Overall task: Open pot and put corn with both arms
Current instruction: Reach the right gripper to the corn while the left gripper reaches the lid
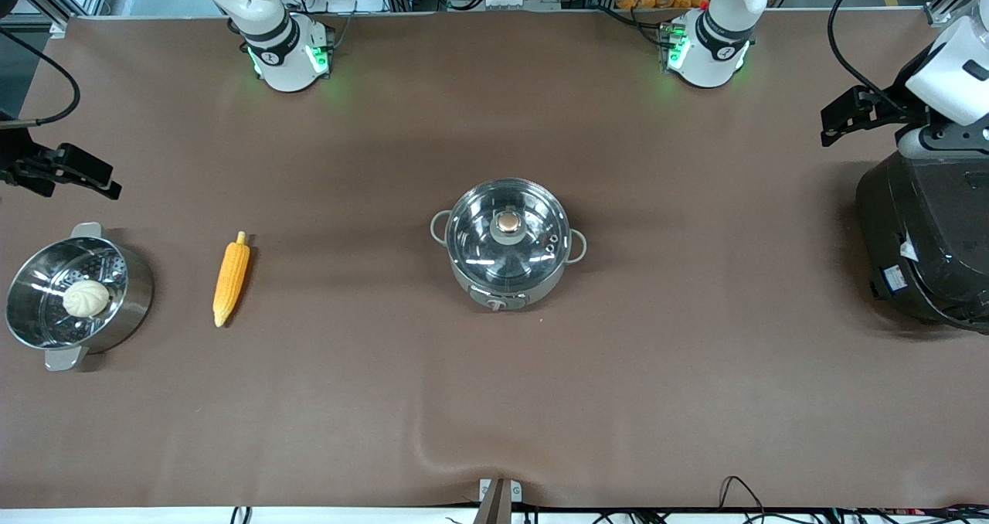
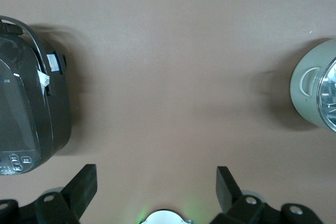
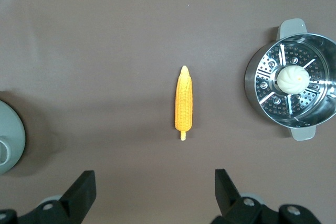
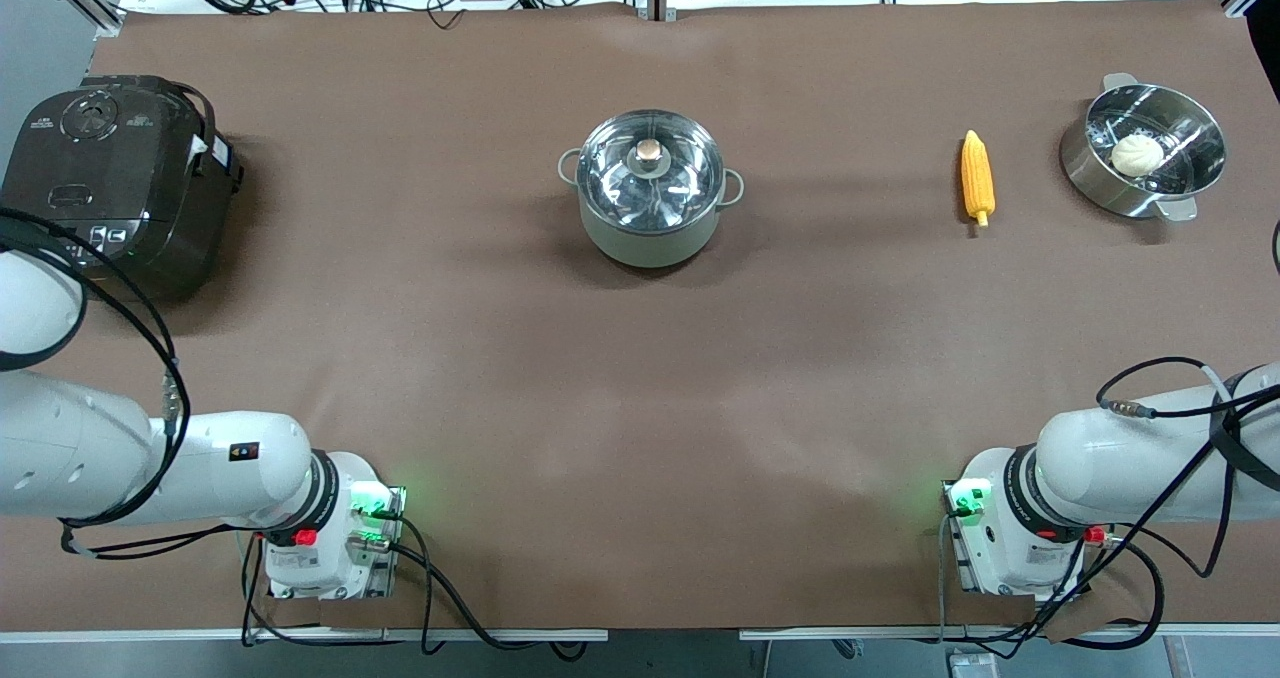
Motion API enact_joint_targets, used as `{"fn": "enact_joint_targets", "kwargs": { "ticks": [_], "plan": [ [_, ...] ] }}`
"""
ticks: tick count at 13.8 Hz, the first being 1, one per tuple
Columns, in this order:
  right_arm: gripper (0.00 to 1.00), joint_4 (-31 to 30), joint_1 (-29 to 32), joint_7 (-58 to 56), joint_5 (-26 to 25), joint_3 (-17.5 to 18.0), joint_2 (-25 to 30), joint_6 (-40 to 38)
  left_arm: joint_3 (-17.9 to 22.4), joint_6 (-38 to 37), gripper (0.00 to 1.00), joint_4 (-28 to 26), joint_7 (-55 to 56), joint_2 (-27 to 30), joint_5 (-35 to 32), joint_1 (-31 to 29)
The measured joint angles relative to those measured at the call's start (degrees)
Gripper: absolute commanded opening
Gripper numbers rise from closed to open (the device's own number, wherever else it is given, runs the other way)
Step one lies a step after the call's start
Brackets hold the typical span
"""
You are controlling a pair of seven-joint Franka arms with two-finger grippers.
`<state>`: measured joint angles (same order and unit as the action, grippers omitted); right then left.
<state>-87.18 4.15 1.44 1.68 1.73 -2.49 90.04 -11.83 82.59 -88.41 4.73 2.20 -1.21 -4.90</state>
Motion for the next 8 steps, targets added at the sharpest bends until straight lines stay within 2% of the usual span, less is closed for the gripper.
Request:
{"fn": "enact_joint_targets", "kwargs": {
  "ticks": [5, 8],
  "plan": [
    [1.00, 0.0, 0.0, 0.0, 0.0, 0.0, -0.1, -0.7, -0.1, -0.4, 1.00, 0.0, 0.0, -0.7, 0.0, 0.1],
    [1.00, -2.5, 0.0, 0.0, 0.0, 0.0, -1.0, 2.5, -0.9, -0.4, 1.00, 0.5, 0.0, -4.2, -0.3, 1.0]
  ]
}}
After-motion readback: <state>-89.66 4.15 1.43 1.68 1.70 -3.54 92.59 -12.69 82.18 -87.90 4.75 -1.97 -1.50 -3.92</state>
